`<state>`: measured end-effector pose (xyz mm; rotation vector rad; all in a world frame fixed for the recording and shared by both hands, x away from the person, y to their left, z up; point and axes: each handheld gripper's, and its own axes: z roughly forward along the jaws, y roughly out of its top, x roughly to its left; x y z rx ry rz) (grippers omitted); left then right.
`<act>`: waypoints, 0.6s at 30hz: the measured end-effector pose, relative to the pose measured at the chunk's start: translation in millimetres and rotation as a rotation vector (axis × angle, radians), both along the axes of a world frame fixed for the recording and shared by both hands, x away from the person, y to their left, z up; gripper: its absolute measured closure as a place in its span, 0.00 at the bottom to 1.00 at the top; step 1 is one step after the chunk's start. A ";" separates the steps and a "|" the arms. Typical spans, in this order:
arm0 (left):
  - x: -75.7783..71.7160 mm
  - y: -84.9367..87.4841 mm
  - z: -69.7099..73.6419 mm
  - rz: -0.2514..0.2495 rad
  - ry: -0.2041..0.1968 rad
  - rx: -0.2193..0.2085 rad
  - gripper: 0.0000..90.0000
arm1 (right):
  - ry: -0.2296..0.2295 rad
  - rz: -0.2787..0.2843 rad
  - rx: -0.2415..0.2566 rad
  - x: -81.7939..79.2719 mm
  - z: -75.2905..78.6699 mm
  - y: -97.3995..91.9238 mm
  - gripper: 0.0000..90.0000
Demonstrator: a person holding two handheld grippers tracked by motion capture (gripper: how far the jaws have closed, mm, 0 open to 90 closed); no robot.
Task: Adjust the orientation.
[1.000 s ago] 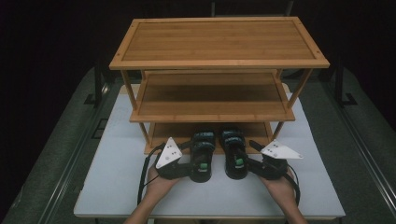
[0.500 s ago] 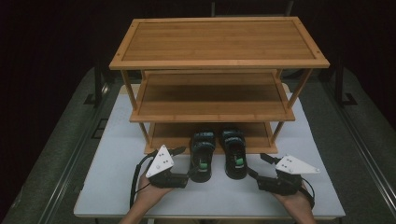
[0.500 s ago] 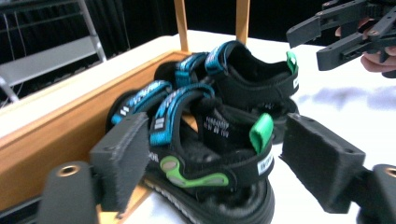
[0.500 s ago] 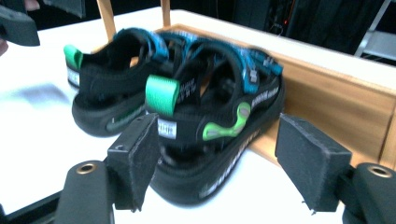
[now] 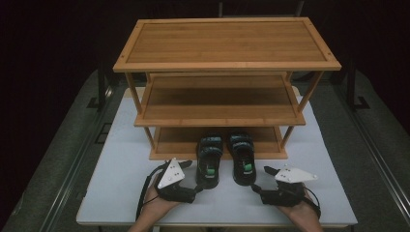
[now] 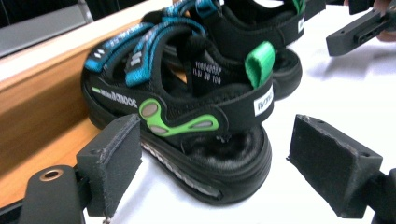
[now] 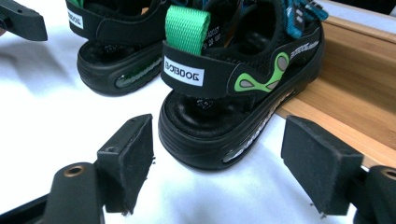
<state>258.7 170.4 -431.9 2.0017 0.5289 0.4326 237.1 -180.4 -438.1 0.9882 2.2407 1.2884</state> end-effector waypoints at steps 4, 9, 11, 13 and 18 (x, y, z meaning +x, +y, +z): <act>1.8 -1.9 -5.7 0.003 0.040 0.003 0.18 | 0.010 -0.003 -0.016 2.5 -1.7 2.3 0.26; 2.5 -7.3 -9.9 0.000 0.037 0.037 0.18 | 0.019 -0.002 -0.031 5.6 -3.2 4.7 0.26; 2.7 -8.5 -10.6 0.002 0.034 0.047 0.18 | 0.019 0.000 -0.034 5.7 -3.6 5.3 0.26; 3.1 -9.2 -11.3 0.004 0.037 0.060 0.18 | 0.024 0.000 -0.035 5.9 -3.8 5.6 0.26; 5.4 -11.3 -13.8 0.012 0.052 0.088 0.19 | 0.038 0.002 -0.042 7.1 -4.6 6.3 0.26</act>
